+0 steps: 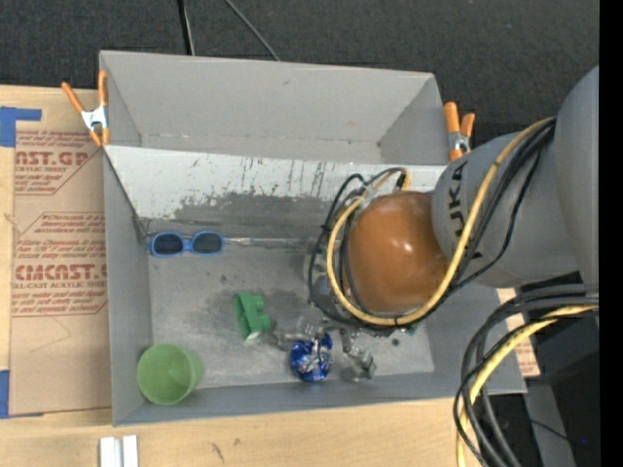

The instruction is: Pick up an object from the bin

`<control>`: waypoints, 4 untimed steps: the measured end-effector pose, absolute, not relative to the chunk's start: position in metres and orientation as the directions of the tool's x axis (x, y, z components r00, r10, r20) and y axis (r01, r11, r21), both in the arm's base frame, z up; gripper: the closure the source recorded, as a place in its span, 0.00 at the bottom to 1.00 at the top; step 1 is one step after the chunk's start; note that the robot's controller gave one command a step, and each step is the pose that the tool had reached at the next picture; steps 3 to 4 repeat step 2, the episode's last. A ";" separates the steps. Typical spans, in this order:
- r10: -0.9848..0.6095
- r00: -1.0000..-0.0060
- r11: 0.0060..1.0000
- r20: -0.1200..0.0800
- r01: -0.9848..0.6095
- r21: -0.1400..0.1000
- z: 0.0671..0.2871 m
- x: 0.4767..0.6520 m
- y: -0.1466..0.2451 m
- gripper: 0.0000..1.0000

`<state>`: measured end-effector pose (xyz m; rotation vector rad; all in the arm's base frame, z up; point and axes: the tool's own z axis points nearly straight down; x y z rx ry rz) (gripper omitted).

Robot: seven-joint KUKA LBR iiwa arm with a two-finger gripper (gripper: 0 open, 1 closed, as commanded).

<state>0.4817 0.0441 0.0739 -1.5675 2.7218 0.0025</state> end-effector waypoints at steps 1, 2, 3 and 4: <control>-0.864 -0.503 0.503 0.000 -0.864 0.001 0.074 0.482 0.044 1.00; -0.855 -0.519 0.519 -0.006 -0.855 -0.008 0.226 0.506 0.020 1.00; -0.855 -0.519 0.519 -0.006 -0.855 -0.008 0.226 0.506 0.020 1.00; -0.855 -0.519 0.519 -0.006 -0.855 -0.008 0.226 0.506 0.020 1.00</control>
Offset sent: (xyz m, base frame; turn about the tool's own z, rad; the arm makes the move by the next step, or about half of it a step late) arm 0.0000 0.0000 0.0000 0.0000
